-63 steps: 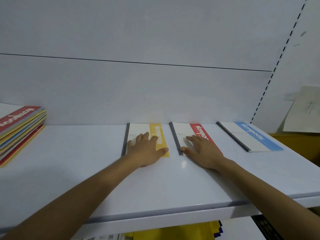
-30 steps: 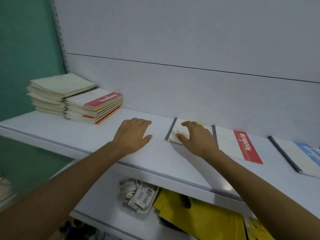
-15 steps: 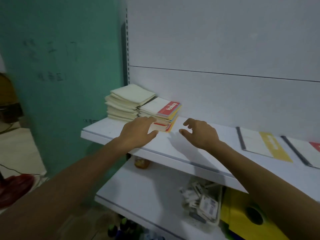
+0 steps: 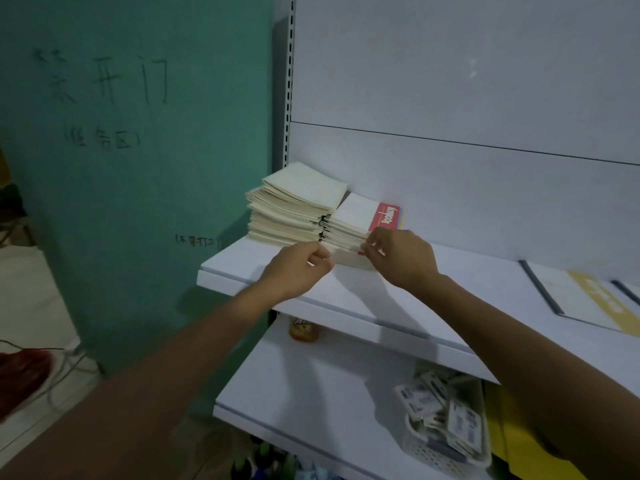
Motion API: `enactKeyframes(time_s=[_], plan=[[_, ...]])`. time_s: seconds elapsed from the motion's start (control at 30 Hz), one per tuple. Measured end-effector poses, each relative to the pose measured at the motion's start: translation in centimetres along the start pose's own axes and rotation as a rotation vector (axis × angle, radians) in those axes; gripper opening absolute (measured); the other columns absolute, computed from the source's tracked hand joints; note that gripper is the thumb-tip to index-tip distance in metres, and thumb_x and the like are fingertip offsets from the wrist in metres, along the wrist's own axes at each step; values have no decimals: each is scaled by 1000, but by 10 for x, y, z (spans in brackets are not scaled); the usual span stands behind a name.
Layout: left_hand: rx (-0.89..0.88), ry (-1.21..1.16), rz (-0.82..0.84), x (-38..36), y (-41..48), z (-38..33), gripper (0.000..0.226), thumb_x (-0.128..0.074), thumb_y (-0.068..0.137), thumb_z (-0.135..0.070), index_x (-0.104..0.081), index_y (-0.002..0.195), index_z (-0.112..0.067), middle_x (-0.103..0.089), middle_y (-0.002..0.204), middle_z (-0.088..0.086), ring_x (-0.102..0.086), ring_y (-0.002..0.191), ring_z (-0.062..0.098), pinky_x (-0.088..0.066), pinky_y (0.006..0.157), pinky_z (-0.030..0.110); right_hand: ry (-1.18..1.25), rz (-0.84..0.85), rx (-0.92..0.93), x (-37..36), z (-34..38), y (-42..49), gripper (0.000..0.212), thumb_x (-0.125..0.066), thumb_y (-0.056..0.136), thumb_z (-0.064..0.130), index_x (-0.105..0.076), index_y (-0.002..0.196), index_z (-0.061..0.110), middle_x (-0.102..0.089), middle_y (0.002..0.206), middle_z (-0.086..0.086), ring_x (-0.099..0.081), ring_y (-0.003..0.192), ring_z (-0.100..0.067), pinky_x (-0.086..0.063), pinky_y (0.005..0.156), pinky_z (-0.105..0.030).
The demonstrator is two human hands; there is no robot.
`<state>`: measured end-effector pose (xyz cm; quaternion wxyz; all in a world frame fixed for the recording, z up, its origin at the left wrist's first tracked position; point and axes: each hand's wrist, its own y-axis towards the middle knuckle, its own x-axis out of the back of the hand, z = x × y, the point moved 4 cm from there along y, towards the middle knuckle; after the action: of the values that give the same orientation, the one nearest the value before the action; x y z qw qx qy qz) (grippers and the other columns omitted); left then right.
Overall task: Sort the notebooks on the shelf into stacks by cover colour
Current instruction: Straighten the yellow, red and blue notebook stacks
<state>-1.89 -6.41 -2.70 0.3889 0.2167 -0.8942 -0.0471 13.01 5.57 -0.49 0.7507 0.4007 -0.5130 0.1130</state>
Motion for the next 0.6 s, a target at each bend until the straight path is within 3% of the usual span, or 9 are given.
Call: enactKeyframes(time_s=[0.1,0.2,0.27,0.5,0.6], plan=[[15,-148,10,0,9,-1,21,-56,92,-27,-65,110,-19,-67,105,-1,-65,92,13,-52,88,38,-37,6,27,-6,0,30,47,-48,91,55,-55,122,21,-60,122,-4,-57,106,-24,-50,84,-37],[43,-197,15,0,16,-1,21,-56,93,-27,-64,110,-18,-68,105,-1,-67,89,12,-51,83,33,-26,158,7,-26,-4,59,71,-47,87,64,-37,142,20,-41,143,-7,-40,130,-28,-39,98,-42],[65,-239,12,1,22,1,21,-56,92,-27,-64,109,-17,-69,104,0,-67,88,11,-50,82,31,-64,239,17,-43,-7,69,77,-41,86,68,-32,144,18,-38,145,-9,-37,132,-30,-36,102,-43],[161,-411,56,-27,41,2,16,-57,92,-23,-64,103,-13,-70,105,6,-66,81,12,-49,81,27,-206,141,106,-41,-11,67,59,-32,94,59,-46,130,15,-52,127,-10,-48,117,-30,-43,91,-40],[170,-442,103,-36,47,-1,21,-58,93,-34,-65,98,-15,-69,106,7,-66,81,13,-52,82,29,-260,66,174,-32,-11,49,45,-34,98,49,-47,127,16,-56,122,-8,-53,110,-28,-45,82,-36]])
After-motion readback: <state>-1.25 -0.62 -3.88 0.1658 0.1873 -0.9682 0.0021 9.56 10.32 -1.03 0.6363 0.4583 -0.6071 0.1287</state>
